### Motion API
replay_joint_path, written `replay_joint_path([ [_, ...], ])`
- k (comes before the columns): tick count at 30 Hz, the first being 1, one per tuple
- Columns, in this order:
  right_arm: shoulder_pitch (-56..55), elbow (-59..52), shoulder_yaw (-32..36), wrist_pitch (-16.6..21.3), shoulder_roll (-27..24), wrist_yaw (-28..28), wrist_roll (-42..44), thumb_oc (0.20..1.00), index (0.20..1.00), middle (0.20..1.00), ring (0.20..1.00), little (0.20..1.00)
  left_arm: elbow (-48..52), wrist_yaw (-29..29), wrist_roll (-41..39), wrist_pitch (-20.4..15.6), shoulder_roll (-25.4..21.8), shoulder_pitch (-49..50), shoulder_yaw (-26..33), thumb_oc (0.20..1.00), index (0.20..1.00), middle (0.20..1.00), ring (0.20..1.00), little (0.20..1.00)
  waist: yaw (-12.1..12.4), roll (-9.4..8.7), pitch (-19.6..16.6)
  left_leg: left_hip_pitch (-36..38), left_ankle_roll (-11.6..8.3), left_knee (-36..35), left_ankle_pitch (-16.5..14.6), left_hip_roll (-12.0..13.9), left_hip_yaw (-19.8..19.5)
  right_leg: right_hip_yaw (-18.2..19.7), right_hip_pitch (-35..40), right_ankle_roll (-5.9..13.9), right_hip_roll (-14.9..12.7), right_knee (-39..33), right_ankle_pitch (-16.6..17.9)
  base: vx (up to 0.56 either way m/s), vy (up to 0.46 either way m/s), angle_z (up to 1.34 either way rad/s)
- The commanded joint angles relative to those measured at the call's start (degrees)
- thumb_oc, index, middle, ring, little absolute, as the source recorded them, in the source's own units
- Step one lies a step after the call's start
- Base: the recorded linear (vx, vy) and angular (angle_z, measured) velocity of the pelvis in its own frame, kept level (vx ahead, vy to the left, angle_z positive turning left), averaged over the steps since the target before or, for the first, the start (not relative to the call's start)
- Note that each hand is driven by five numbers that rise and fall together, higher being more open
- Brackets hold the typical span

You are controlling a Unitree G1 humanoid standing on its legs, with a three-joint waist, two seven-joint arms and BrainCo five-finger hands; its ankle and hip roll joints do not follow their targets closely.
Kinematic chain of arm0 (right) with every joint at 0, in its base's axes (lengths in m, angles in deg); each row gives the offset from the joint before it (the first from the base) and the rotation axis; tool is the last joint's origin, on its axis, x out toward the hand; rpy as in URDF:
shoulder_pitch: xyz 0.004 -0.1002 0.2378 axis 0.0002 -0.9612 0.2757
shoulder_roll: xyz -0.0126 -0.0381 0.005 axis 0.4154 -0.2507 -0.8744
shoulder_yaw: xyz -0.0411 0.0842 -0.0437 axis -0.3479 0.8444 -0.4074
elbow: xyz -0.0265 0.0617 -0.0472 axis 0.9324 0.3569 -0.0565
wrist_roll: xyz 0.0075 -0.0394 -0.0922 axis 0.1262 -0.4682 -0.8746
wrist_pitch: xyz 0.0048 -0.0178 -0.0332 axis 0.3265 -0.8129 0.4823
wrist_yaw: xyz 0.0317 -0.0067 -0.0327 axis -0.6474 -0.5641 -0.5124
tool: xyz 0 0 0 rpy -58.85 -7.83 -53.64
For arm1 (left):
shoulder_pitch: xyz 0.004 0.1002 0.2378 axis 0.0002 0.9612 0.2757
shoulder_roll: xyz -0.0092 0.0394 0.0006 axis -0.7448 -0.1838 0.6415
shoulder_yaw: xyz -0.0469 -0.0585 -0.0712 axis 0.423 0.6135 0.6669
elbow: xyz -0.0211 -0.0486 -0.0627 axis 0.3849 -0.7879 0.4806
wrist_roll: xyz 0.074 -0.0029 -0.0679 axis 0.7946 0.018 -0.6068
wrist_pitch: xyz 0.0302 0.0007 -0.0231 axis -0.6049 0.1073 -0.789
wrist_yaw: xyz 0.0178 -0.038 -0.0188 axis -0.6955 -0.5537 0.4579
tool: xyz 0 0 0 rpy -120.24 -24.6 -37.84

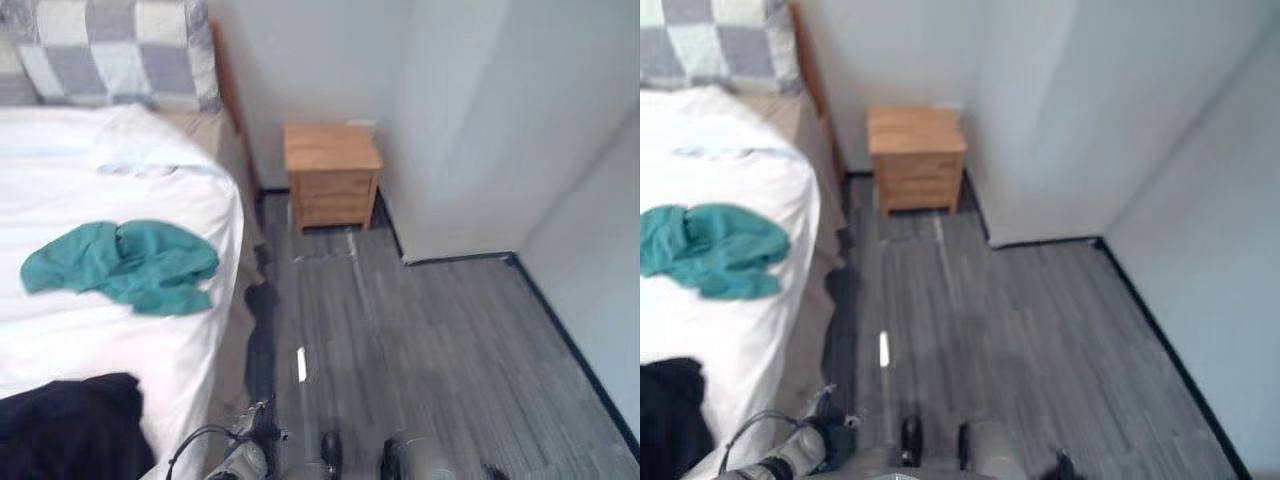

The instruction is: Tidy up the quilt and then pick up the clothes from the bed and put them into the laundry hamper.

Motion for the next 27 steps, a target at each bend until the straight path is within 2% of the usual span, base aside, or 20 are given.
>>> replay_joint_path([
  [1,4.48,0.24,3.0,0.28,-1.12,-0.06,1.37,1.0,1.0,1.0,1.0,1.0,2.51,-0.43,2.64,-1.11,-2.23,1.2,0.25,1.0,1.0,1.0,1.0,1.0,-0.74,0.77,2.23,15.88,-10.29,-15.18,-0.48,4.58,-5.42,-5.74,-0.47,1.32,1.2,-25.8,12.72,0.83,-0.102,0.52],
  [2,4.68,0.79,3.3,0.03,-1.22,-0.13,1.59,1.0,1.0,1.0,1.0,1.0,1.96,-0.08,3.4,-0.99,-2.01,1.25,0.49,1.0,1.0,1.0,1.0,1.0,-1.74,2.03,1.99,17.65,-11.1,-15.33,-2.29,6.08,-5.36,-7.86,0.24,1.92,0.86,-31.05,13.73,0.75,-0.086,0.5],
  [4,4.71,1.73,3.43,-0.27,-1.2,-0.43,1.13,1.0,1.0,1.0,1.0,1.0,0.91,0.47,3.74,-1.39,-1.75,2.01,1.17,1.0,1.0,1.0,1.0,1.0,-2.57,2.43,1.6,21.1,-12.18,-12.2,-3.98,6.24,-5.28,-9.51,-0.41,2.52,0.34,-31.59,15.39,0.64,-0.081,0.76],
  [6,4.67,2.74,3.39,-0.33,-1.78,-0.66,0.95,1.0,1.0,1.0,1.0,1.0,0.25,0.64,4.04,-0.9,-1.32,3.34,1.67,1.0,1.0,1.0,1.0,1.0,-2.28,3.13,1.19,18.76,-14.38,1.25,-0.54,6.23,-5.19,-9.13,2.57,0.44,0.9,-30.21,16.4,0.48,-0.076,0.63],
  [7,4.69,2.74,3.39,-0.33,-1.76,-0.67,0.95,1.0,1.0,1.0,1.0,1.0,0.26,0.65,4.04,-0.89,-1.35,3.33,1.68,1.0,1.0,1.0,1.0,1.0,-2.43,2.88,1.07,18.52,-14.36,1.22,-0.3,5.96,-5.36,-9.15,2.41,0.46,0.59,-30.26,16.54,0.45,-0.182,0.18],
  [8,4.73,2.5,3.82,-0.53,-2.49,-0.61,1.69,1.0,1.0,1.0,1.0,1.0,1.11,0.54,2.18,-0.43,-1.37,4.3,2.76,1.0,1.0,1.0,1.0,1.0,-0.19,1.45,3.03,8.85,-16.62,23.27,8.32,5.49,-4.6,-8.79,8.41,-2.22,0.27,-30.32,15.93,0.24,-0.156,0.18],
  [9,4.76,2.49,3.84,-0.53,-2.44,-0.61,1.69,1.0,1.0,1.0,1.0,1.0,1.13,0.55,2.18,-0.42,-1.42,4.28,2.76,1.0,1.0,1.0,1.0,1.0,-0.35,1.17,2.91,8.53,-16.59,23.31,8.56,5.18,-4.74,-8.86,8.23,-2.18,-0.05,-30.38,16.08,0.56,-0.289,0.21],
  [10,5.36,2.04,4.19,-0.66,-3.35,-0.22,2.66,1.0,1.0,1.0,1.0,1.0,1.81,0.23,0.39,-0.41,-1.49,4.55,3.42,1.0,1.0,1.0,1.0,1.0,2.04,-0.52,4.73,1.61,-15.24,34.68,7.54,5.32,-2.69,-7.66,13.48,-3.67,-0.3,-32.07,14.5,0.47,-0.165,0.05],
  [11,5.85,2.0,4.15,-0.6,-3.24,-0.05,3.31,1.0,1.0,1.0,1.0,1.0,2.12,-0.15,-0.6,-0.5,-1.41,4.56,3.52,1.0,1.0,1.0,1.0,1.0,3.0,-1.38,5.0,-1.48,-14.62,35.13,7.09,5.54,-1.39,-6.94,15.68,-3.87,-0.87,-33.07,13.61,0.66,-0.17,-0.19],
  [15,6.15,1.56,3.63,-0.57,-2.78,-0.56,4.08,1.0,1.0,1.0,1.0,1.0,2.87,-0.64,-1.52,-0.56,-0.86,5.32,3.99,1.0,1.0,1.0,1.0,1.0,6.35,-0.5,4.54,-6.46,-13.59,23.17,5.76,6.47,2.3,-4.91,21.42,-3.56,0.4,-35.55,10.46,0.5,0.065,-0.63],
  [17,6.18,1.23,2.31,0.24,-2.61,-0.75,3.11,1.0,1.0,1.0,1.0,1.0,3.02,-0.81,-1.75,-1.0,-0.62,6.27,4.78,1.0,1.0,1.0,1.0,1.0,9.06,1.25,2.9,-7.83,-12.43,0.63,7.59,6.08,5.3,-4.01,26.33,-2.68,2.25,-36.45,6.17,0.75,0.211,-0.5],
  [18,5.92,1.05,2.42,0.37,-2.56,-0.61,2.89,1.0,1.0,1.0,1.0,1.0,3.0,-0.66,-1.17,-0.96,-0.62,6.14,4.68,1.0,1.0,1.0,1.0,1.0,9.42,1.69,2.6,-8.8,-12.83,-3.74,10.12,7.46,9.32,-4.62,28.08,-2.74,2.98,-36.56,4.76,0.59,0.141,-0.21],
  [19,5.85,1.03,2.44,0.38,-2.54,-0.61,2.87,1.0,1.0,1.0,1.0,1.0,3.0,-0.66,-1.16,-0.96,-0.64,6.18,4.65,1.0,1.0,1.0,1.0,1.0,9.62,1.37,2.81,-7.92,-12.84,-4.71,10.52,7.09,9.66,-4.46,28.43,-2.67,2.6,-36.56,4.55,0.35,0.067,-0.08],
  [21,5.08,0.45,2.83,0.19,-2.39,-0.42,2.72,1.0,1.0,1.0,1.0,1.0,2.97,0.14,0.13,-0.16,-0.47,6.4,4.7,1.0,1.0,1.0,1.0,1.0,9.83,1.73,2.14,-9.57,-12.47,-8.68,13.48,11.02,23.84,-6.86,31.35,-2.32,3.68,-35.24,1.67,0.61,0.089,-0.06],
  [22,4.77,-0.09,3.04,0.09,-2.37,-0.52,2.64,1.0,1.0,1.0,1.0,1.0,3.12,0.45,0.03,0.06,-0.37,7.06,4.98,1.0,1.0,1.0,1.0,1.0,9.98,1.49,1.72,-8.66,-12.11,-9.0,14.48,11.1,26.04,-7.62,32.12,-1.82,3.39,-34.2,1.05,0.89,0.147,0.24],
  [23,4.77,-0.83,3.04,0.06,-2.2,-1.31,1.92,1.0,1.0,1.0,1.0,1.0,2.8,0.85,-0.03,0.34,-0.48,8.12,6.4,1.0,1.0,1.0,1.0,1.0,11.24,0.3,0.07,-7.59,-9.36,-8.33,12.85,8.92,24.89,-8.04,33.07,-0.82,2.64,-29.49,0.59,0.69,0.159,0.48],
  [24,4.7,-1.08,3.23,0.28,-1.98,-1.35,1.81,1.0,1.0,1.0,1.0,1.0,2.72,0.96,-0.55,0.27,-0.67,8.14,6.56,1.0,1.0,1.0,1.0,1.0,11.83,-0.7,0.03,-6.97,-8.15,-7.89,11.97,7.59,23.74,-8.3,31.62,0.77,1.96,-22.93,3.43,0.5,0.129,0.69],
  [25,4.73,-1.07,3.23,0.28,-1.97,-1.34,1.8,1.0,1.0,1.0,1.0,1.0,2.72,0.97,-0.55,0.27,-0.69,8.12,6.56,1.0,1.0,1.0,1.0,1.0,12.04,-0.55,-0.15,-7.23,-8.18,-7.82,12.07,7.91,23.88,-8.07,31.27,0.69,2.18,-22.92,3.62,0.41,0.148,0.26],
  [26,4.71,-3.36,3.66,-0.19,-2.22,-1.86,0.99,1.0,1.0,1.0,1.0,1.0,2.28,1.3,-0.89,0.94,-1.05,8.2,7.04,1.0,1.0,1.0,1.0,1.0,11.63,-1.83,0.63,-4.14,-6.15,-7.62,9.11,6.23,23.35,-9.16,26.41,5.9,-1.85,-9.06,13.75,0.43,0.151,0.29],
  [27,4.72,-5.4,3.89,-0.1,-2.47,-1.78,1.32,1.0,1.0,1.0,1.0,1.0,2.44,1.2,-1.15,1.16,-1.42,8.14,7.12,1.0,1.0,1.0,1.0,1.0,11.07,-1.35,1.05,-2.2,-5.47,-8.19,8.36,6.05,22.37,-8.79,23.49,5.6,-2.46,-2.47,16.94,0.77,0.212,0.84],
])
